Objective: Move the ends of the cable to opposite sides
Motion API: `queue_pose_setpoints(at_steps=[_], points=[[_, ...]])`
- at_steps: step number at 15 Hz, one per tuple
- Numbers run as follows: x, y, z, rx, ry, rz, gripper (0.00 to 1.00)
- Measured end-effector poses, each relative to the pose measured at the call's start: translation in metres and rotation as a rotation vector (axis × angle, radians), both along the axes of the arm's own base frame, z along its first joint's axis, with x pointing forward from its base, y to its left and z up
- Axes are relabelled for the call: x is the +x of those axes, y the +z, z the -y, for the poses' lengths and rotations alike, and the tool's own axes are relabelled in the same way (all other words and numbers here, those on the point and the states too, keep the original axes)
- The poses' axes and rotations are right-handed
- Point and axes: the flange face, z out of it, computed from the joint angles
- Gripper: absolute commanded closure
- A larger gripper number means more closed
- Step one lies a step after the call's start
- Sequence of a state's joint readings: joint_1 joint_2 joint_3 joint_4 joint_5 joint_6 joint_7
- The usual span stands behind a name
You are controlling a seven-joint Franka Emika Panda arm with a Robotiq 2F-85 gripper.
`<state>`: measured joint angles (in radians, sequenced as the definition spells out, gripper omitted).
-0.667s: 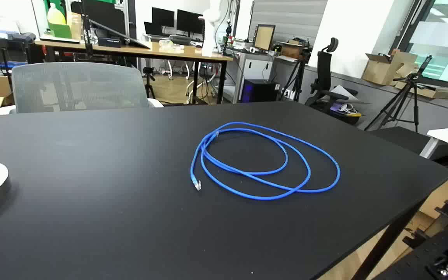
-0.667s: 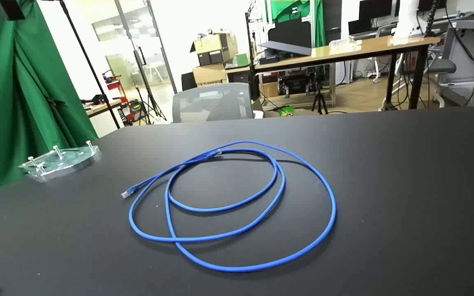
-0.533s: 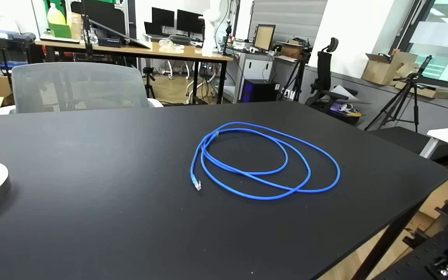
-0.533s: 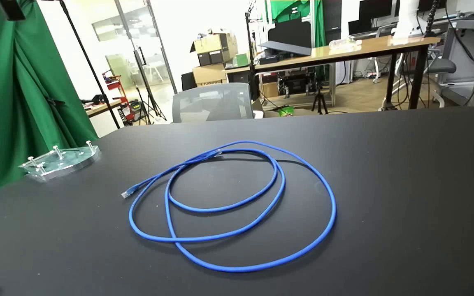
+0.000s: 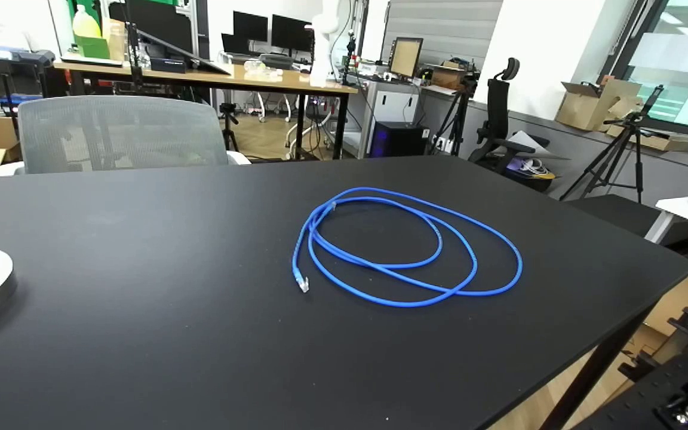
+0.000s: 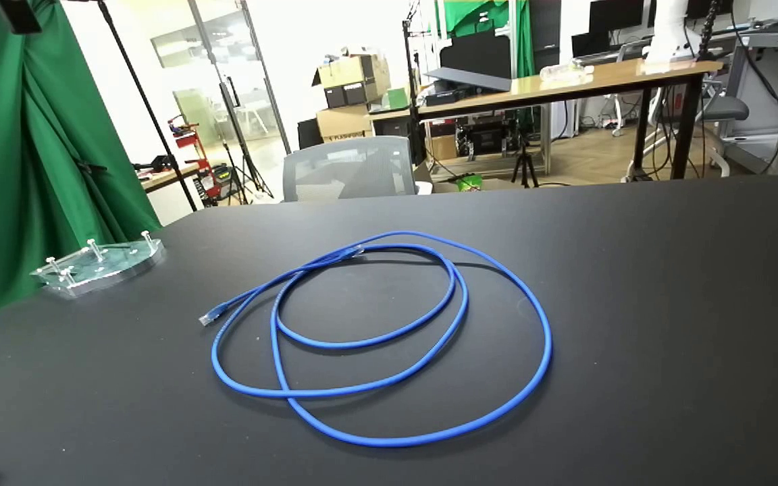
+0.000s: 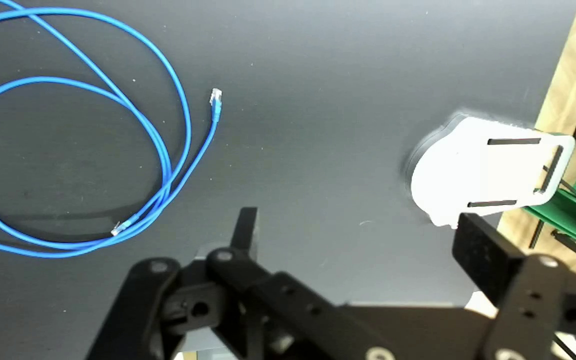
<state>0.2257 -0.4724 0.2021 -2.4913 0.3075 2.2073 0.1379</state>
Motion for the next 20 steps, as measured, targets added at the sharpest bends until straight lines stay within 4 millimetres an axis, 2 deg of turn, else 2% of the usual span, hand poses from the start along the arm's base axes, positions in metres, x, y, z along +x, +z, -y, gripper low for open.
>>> queue_pose_setpoints(at_steps=[5, 8, 14, 20], points=[[0.000, -0.001, 0.000, -0.002, 0.001, -0.001, 0.00], [0.007, -0.013, 0.007, -0.051, -0.020, -0.005, 0.00], [0.029, -0.078, 0.035, -0.254, -0.147, -0.022, 0.00], [0.047, -0.140, 0.033, -0.260, -0.216, -0.067, 0.00]])
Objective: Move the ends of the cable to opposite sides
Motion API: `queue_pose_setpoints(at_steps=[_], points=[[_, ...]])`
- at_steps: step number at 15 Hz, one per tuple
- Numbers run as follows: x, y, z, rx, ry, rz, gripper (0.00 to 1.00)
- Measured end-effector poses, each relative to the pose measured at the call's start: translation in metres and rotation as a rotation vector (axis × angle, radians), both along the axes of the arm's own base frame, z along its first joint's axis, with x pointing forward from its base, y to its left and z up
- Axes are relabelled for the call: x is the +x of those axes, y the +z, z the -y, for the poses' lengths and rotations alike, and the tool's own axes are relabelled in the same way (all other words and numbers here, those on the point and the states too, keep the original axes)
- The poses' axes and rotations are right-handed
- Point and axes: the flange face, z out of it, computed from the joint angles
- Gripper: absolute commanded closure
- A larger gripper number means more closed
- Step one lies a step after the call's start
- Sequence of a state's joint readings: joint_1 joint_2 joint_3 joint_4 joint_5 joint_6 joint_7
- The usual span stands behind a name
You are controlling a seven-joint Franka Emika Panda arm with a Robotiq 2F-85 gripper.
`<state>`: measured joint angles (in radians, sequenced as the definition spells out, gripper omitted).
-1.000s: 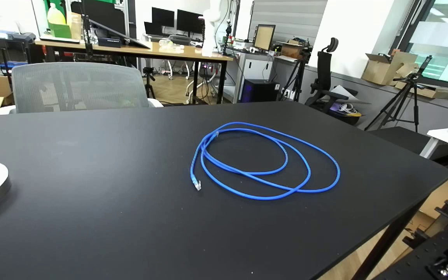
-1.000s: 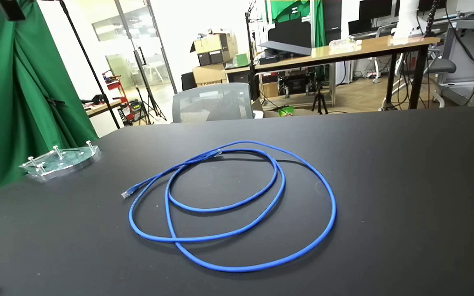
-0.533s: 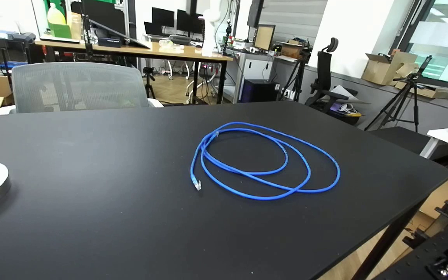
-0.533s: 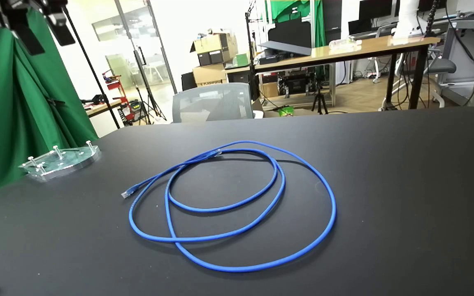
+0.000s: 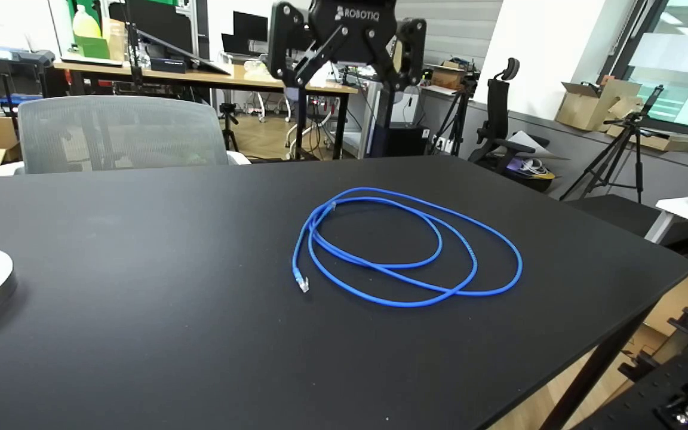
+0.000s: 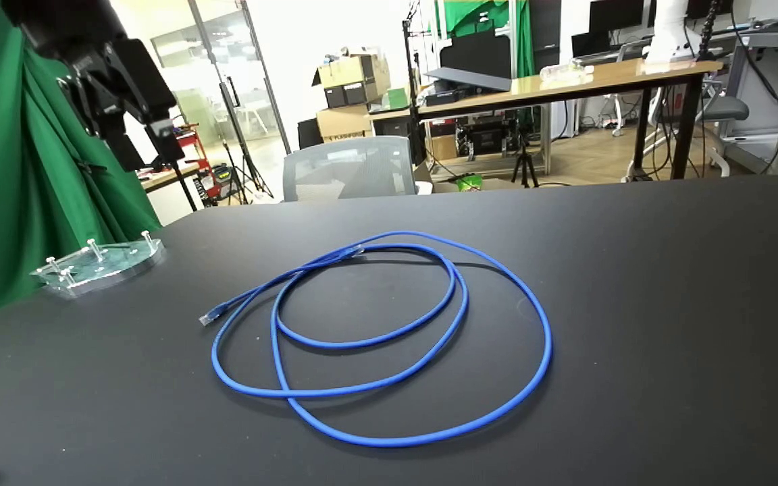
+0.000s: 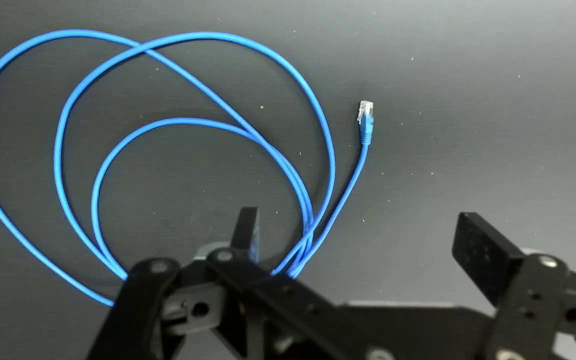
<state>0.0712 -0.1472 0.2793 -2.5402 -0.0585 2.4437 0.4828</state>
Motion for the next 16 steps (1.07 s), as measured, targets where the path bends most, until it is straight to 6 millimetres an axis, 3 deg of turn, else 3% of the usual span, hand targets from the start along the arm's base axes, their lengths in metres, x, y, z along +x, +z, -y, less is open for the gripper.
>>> queue_pose_setpoints(at_steps=[7, 13, 16], points=[[0.020, -0.063, 0.000, 0.071, -0.064, 0.053, 0.00], [0.019, -0.069, -0.003, 0.065, -0.049, 0.043, 0.00], [0.015, -0.084, -0.013, 0.061, -0.026, 0.012, 0.00]])
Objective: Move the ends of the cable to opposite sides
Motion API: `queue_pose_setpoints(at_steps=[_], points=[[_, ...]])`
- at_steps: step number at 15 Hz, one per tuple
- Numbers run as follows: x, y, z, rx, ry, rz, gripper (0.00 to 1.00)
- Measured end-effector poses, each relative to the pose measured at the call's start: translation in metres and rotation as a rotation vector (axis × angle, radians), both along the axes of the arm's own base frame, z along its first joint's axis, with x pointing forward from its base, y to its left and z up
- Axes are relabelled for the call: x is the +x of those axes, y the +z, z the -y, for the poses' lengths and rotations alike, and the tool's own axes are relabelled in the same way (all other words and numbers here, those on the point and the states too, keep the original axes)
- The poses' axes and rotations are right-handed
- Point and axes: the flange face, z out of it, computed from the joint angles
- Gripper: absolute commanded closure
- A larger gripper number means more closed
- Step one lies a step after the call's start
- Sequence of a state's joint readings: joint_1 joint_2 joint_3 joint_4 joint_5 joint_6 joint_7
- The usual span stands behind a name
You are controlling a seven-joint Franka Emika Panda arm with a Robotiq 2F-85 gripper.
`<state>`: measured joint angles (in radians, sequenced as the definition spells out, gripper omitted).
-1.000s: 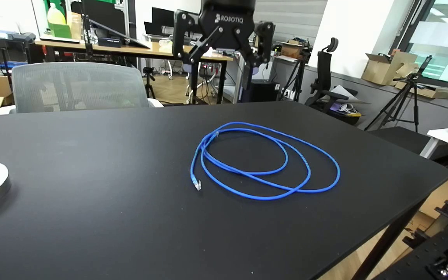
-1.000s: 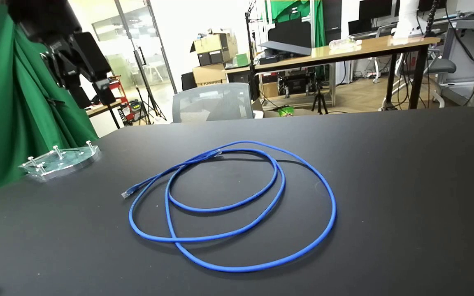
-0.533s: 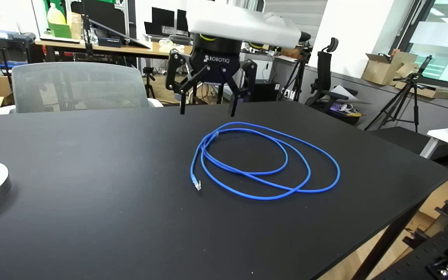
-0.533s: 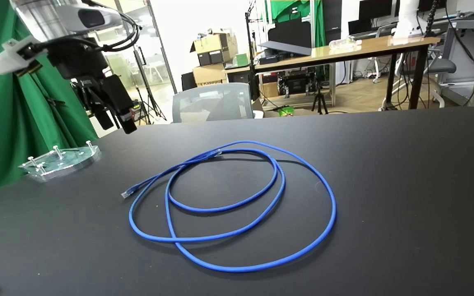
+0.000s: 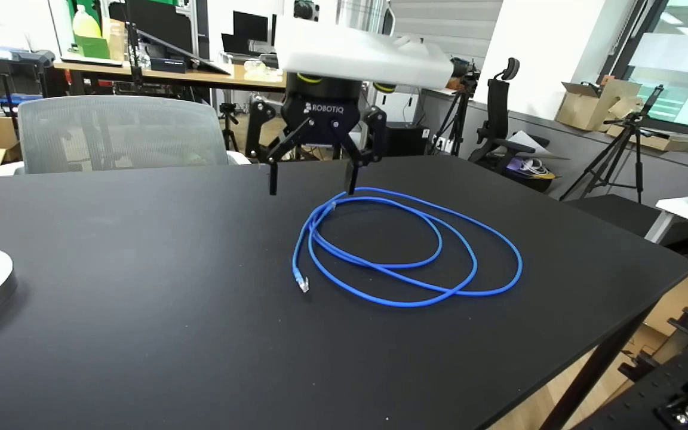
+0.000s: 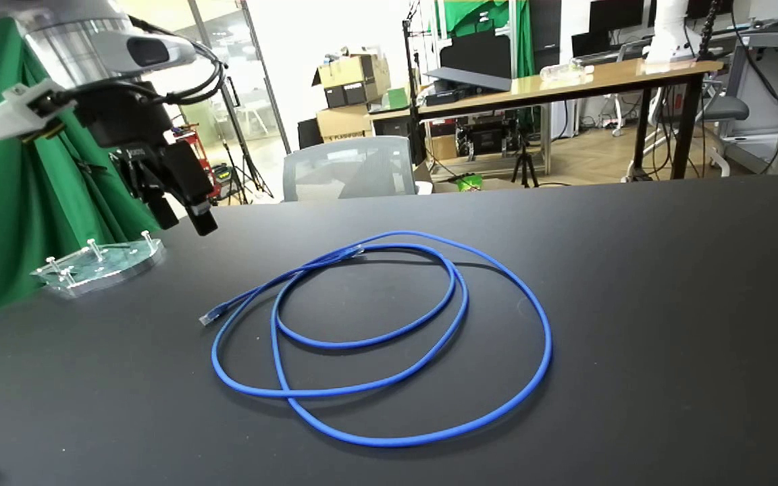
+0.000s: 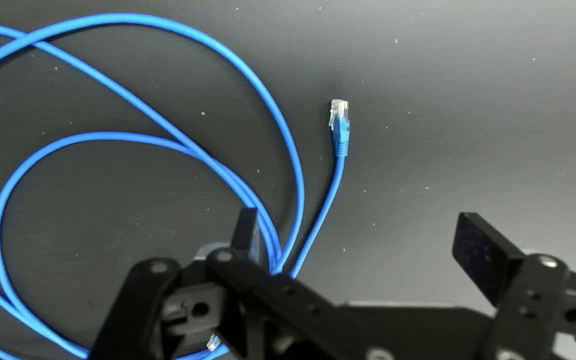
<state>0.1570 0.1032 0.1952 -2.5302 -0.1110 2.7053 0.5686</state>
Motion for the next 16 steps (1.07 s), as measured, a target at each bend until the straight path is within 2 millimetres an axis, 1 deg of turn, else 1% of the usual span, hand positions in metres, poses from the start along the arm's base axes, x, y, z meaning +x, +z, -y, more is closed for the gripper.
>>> queue_pose_setpoints(at_steps=[3, 5, 12, 16], points=[[-0.002, -0.020, -0.011, -0.007, 0.022, -0.038, 0.00], [-0.002, -0.036, -0.013, -0.013, 0.020, -0.064, 0.00], [0.008, -0.084, -0.004, -0.016, -0.043, -0.104, 0.00], [0.015, -0.099, -0.007, 0.002, -0.075, -0.103, 0.00]])
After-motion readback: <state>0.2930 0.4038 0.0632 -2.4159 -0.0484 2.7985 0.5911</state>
